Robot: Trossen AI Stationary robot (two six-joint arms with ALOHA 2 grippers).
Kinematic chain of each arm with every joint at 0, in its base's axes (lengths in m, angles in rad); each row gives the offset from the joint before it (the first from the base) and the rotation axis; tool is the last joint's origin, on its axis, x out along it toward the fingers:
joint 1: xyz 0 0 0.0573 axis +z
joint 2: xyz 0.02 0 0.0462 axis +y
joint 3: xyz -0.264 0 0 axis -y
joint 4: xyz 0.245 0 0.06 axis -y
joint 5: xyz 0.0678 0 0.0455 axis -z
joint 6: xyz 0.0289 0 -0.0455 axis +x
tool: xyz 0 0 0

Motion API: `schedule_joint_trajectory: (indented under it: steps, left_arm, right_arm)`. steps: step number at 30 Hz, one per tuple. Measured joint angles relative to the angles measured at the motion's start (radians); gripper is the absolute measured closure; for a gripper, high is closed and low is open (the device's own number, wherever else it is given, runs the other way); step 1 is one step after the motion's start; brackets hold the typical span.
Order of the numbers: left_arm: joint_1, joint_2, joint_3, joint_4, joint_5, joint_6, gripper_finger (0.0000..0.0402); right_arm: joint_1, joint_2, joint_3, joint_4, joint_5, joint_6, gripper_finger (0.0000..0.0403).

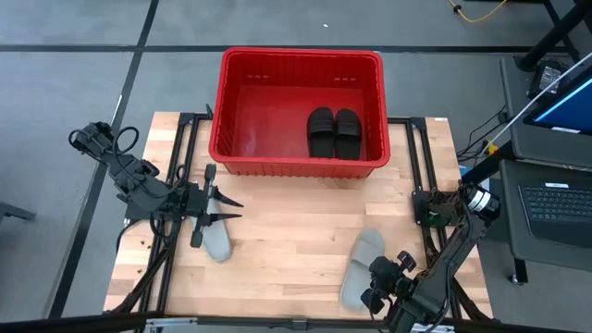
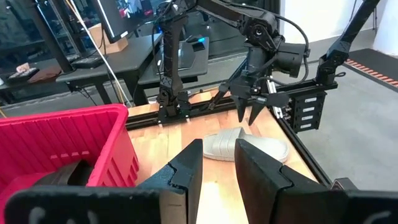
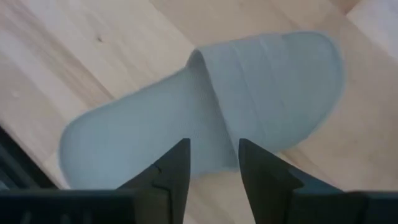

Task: Pick and place slides into bin
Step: Put the right gray slide into the red bin

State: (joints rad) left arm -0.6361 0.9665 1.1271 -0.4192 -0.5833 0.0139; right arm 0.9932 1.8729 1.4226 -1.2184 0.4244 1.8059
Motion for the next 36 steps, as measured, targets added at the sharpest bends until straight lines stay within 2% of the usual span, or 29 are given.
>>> schedule_joint_trajectory:
  steps: [3, 11, 20, 36]
  left_arm:
    - [0.000, 0.000, 0.000, -0.004, 0.000, 0.000, 0.0313]
    - [0.000, 0.000, 0.000, -0.004, 0.000, 0.000, 0.0313]
    - [0.000, 0.000, 0.000, -0.003, 0.000, -0.001, 0.0313]
    - [0.000, 0.000, 0.001, -0.004, 0.000, -0.018, 0.0313]
  right_arm:
    - [0.000, 0.000, -0.021, -0.016, -0.002, -0.054, 0.0266]
    - [-0.001, 0.000, -0.077, 0.025, -0.036, -0.070, 0.0265]
    - [-0.018, -0.001, -0.069, 0.068, -0.035, -0.234, 0.0265]
    - [-0.038, -0.001, -0.163, 0.103, -0.064, -0.223, 0.0265]
